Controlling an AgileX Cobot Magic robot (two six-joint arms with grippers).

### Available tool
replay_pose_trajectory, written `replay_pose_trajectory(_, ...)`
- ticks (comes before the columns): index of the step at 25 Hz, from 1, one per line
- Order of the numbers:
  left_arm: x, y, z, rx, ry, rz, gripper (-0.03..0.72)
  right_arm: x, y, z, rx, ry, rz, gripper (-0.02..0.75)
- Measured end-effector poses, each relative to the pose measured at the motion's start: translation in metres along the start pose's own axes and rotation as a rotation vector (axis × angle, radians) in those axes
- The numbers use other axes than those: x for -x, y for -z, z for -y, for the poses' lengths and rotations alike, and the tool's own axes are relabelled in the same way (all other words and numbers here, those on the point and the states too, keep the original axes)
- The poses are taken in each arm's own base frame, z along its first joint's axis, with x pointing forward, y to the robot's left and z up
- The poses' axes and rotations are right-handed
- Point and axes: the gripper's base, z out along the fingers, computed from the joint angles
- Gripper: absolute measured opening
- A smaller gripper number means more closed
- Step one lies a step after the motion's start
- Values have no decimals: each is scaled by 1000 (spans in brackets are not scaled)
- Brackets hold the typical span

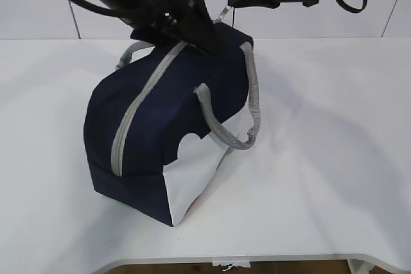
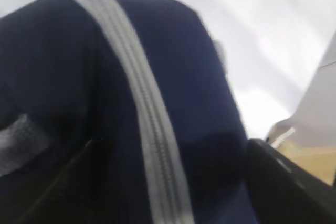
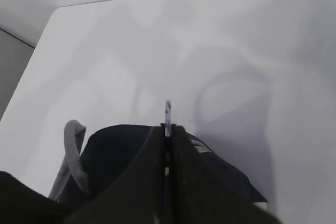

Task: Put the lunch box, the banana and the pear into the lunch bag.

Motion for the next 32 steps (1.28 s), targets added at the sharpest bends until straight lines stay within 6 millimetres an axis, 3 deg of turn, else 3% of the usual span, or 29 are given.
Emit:
replay_pose_trajectory(6, 0, -8, -3, 89, 10, -2, 615, 0, 0, 0, 1, 6, -1, 1)
replay_pose_trajectory(7, 0, -8, -4, 99, 3, -4, 507, 0, 0, 0, 1, 10, -1, 1)
replay_pose_trajectory(8, 0, -8, -4, 98, 4, -5, 507, 0, 0, 0, 1, 11, -1, 1)
replay_pose_trajectory(9, 0, -8, -4, 103, 0, -7, 363, 0, 0, 0, 1, 13, 0, 1)
replay_pose_trajectory(10, 0, -8, -4, 103, 0, -7, 363, 0, 0, 0, 1, 15, 2, 1)
replay_pose_trajectory(11, 0, -8, -4, 108, -3, -9, 206, 0, 0, 0, 1, 15, 3, 1)
replay_pose_trajectory(13, -1, -8, -4, 106, -9, -13, 206, 1, 0, 0, 0, 17, 9, 1)
replay_pose_trajectory(14, -2, -8, -4, 103, -33, -27, 55, 1, 0, 0, 0, 17, 9, 1)
replay_pose_trajectory(15, -2, -8, -4, 102, -37, -29, 31, 1, 0, 0, 0, 18, 10, 1)
replay_pose_trajectory(23, -5, -6, -4, 105, -65, -71, 11, -3, -11, 7, -14, 10, -8, 1)
replay_pose_trajectory(26, -4, 13, 4, 145, -119, -62, 10, 0, -12, 16, -27, -8, -4, 1)
replay_pose_trajectory(30, -4, 19, 7, 161, -147, -55, 10, 0, -16, 33, -46, -55, -25, 1)
replay_pose_trajectory(32, 1, 32, 12, 195, -200, 6, 9, 0, -20, 42, -60, -72, -31, 1)
